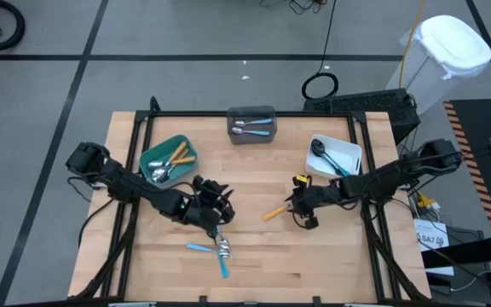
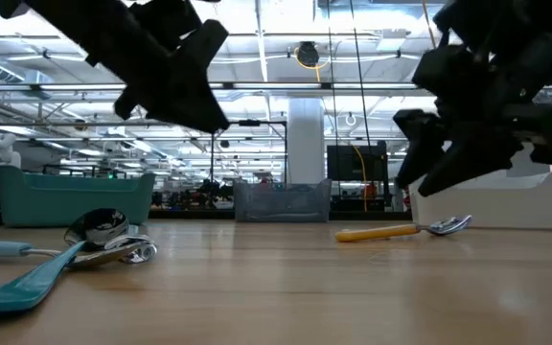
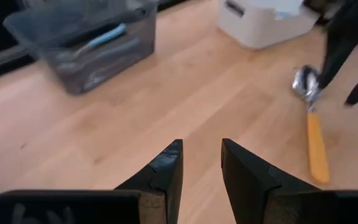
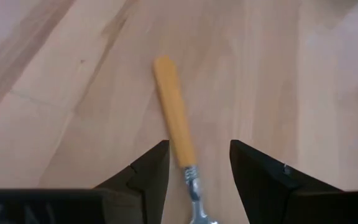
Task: Sort silverware by color (type)
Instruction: Put the yellow spoon into the green bin
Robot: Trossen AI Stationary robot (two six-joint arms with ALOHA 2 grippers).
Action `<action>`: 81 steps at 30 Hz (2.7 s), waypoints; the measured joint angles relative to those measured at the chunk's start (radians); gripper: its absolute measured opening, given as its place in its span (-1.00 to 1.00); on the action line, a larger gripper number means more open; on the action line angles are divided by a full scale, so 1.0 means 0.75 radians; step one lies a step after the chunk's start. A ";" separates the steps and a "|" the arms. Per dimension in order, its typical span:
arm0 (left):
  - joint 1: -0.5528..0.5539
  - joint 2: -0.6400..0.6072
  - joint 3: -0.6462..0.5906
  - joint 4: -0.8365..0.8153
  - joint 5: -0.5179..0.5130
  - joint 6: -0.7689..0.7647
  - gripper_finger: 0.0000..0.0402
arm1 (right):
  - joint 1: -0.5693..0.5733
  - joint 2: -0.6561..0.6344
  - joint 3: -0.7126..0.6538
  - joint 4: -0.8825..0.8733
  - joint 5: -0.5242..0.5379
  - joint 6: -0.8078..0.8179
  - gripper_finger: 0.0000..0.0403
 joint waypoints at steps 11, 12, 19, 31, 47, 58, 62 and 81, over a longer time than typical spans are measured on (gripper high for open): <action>0.008 0.026 0.000 0.210 0.034 0.203 -0.46 | -0.042 0.135 0.000 0.003 -0.009 0.056 -0.18; 0.005 0.028 -0.001 0.204 0.046 0.205 -0.46 | -0.042 0.155 0.000 0.010 -0.008 0.053 -0.18; -0.008 0.098 0.003 0.261 0.092 0.210 -0.46 | -0.074 0.250 0.004 0.046 -0.018 0.066 -0.20; 0.017 0.129 -0.001 0.298 0.113 0.258 -0.46 | -0.075 0.242 0.004 0.003 -0.057 0.050 -0.76; 0.046 0.129 -0.001 0.329 0.113 0.243 -0.46 | -0.072 -0.027 -0.003 -0.004 -0.076 0.056 -0.84; 0.062 0.200 0.003 0.377 0.103 0.098 -0.46 | -0.029 -0.262 -0.001 0.064 0.124 0.178 -0.86; 0.077 0.248 0.002 0.479 0.104 0.094 -0.46 | 0.013 -0.301 -0.001 0.153 0.257 0.227 -0.86; 0.070 0.510 0.175 1.090 0.139 0.599 0.10 | 0.181 -0.289 0.001 0.586 0.414 0.162 -0.85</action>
